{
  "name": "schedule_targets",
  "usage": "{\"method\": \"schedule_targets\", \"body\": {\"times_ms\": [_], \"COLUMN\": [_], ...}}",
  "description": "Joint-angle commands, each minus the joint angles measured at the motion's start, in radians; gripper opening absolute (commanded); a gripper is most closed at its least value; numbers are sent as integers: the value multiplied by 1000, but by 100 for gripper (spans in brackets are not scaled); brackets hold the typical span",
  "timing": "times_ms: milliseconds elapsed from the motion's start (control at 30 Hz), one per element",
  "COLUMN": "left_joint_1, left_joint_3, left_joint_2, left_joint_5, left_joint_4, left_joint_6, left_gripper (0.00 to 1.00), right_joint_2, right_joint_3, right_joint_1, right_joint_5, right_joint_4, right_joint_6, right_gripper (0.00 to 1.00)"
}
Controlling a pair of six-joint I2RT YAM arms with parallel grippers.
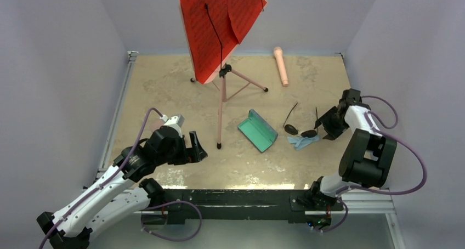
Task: Organize the sunglasses
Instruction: Put down the sunglasses at the center of the board, then pick up the glasses cleaning cloth from the center of the board.
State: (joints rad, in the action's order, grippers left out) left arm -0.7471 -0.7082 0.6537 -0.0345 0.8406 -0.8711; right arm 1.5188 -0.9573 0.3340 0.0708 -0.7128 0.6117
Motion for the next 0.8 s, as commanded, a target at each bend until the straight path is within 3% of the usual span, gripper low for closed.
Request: {"method": "schedule_targets", "body": {"times_ms": [0, 33, 200, 433, 533, 767], "left_joint_1": [2, 2, 2, 1, 2, 2], "left_joint_3": [-30, -30, -24, -22, -18, -8], "left_joint_2": [-14, -19, -29, -25, -25, -32], "left_joint_5": [-13, -13, -11, -9, -4, -3], "left_joint_4": [7, 9, 10, 8, -1, -3], "left_joint_6": [4, 4, -2, 0, 1, -3], "left_gripper": [100, 100, 100, 100, 100, 100], "right_joint_2": [-52, -76, -248, -444, -427, -291], "right_joint_3": [3, 14, 95, 273, 294, 273], "right_joint_1": [3, 2, -18, -237, -316, -374], "right_joint_5": [-7, -18, -82, -90, -77, -74], "right_joint_4": [19, 18, -10, 26, 79, 121], "right_joint_6": [4, 3, -12, 87, 128, 147], "right_gripper": [59, 65, 67, 60, 57, 47]}}
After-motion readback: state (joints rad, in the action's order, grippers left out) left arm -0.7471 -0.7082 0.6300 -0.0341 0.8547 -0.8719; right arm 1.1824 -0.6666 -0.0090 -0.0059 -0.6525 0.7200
